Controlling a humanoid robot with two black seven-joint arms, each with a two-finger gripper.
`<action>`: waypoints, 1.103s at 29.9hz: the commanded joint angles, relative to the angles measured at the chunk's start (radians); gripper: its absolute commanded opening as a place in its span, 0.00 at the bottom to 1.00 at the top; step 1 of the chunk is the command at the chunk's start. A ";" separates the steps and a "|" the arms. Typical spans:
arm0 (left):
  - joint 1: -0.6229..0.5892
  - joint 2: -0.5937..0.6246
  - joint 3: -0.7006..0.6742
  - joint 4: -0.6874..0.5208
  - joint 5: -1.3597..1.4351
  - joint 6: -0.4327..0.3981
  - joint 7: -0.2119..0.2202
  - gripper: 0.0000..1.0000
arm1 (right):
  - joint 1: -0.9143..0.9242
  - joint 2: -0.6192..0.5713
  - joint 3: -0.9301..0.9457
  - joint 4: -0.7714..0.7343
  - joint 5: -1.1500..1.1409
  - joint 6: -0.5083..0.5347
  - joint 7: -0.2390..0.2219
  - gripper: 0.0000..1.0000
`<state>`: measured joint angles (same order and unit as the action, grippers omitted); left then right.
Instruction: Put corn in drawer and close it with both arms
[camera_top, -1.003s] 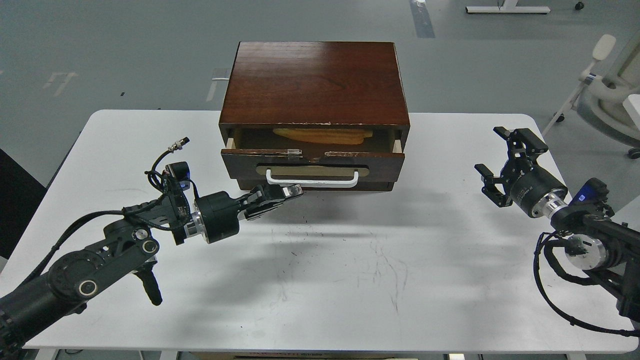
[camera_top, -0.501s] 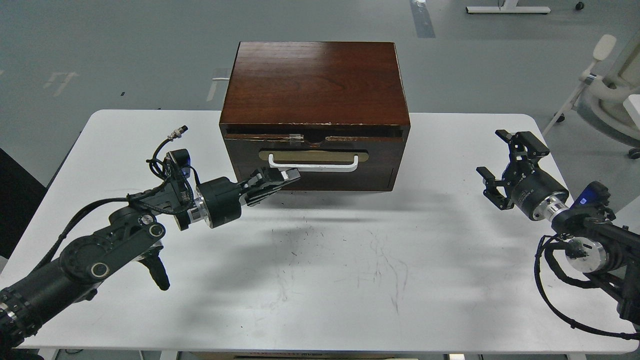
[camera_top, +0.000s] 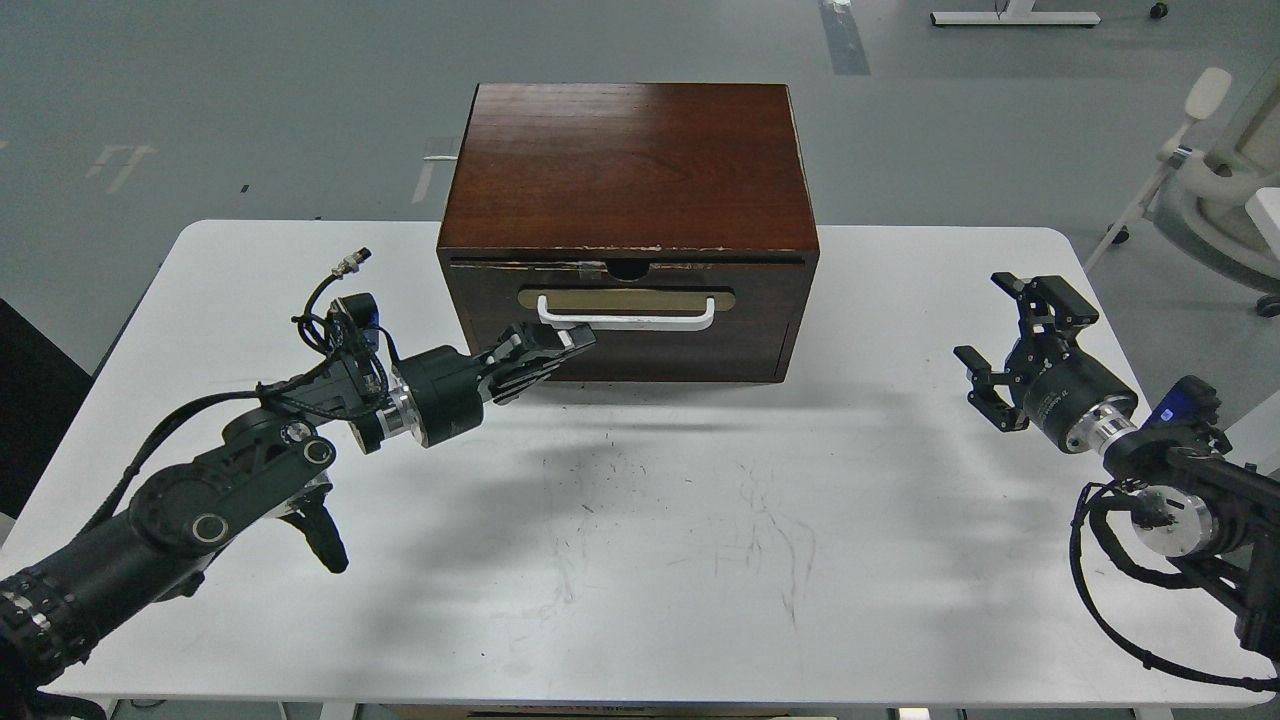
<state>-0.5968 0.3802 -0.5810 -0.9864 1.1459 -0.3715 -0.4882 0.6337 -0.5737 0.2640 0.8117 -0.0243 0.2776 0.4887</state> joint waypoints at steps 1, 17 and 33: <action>-0.001 -0.001 0.000 0.015 -0.002 0.000 -0.001 0.00 | 0.000 0.002 0.000 0.000 0.000 0.000 0.000 0.96; -0.009 0.002 0.013 0.011 -0.045 -0.015 -0.001 0.00 | -0.002 0.000 0.001 0.000 0.001 -0.001 0.000 0.96; 0.083 0.294 -0.016 -0.402 -0.372 -0.117 -0.001 0.59 | -0.002 0.000 0.021 0.000 0.001 0.000 0.000 0.96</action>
<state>-0.5161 0.6060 -0.5818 -1.3213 0.9350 -0.4873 -0.4890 0.6319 -0.5743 0.2803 0.8113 -0.0230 0.2774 0.4887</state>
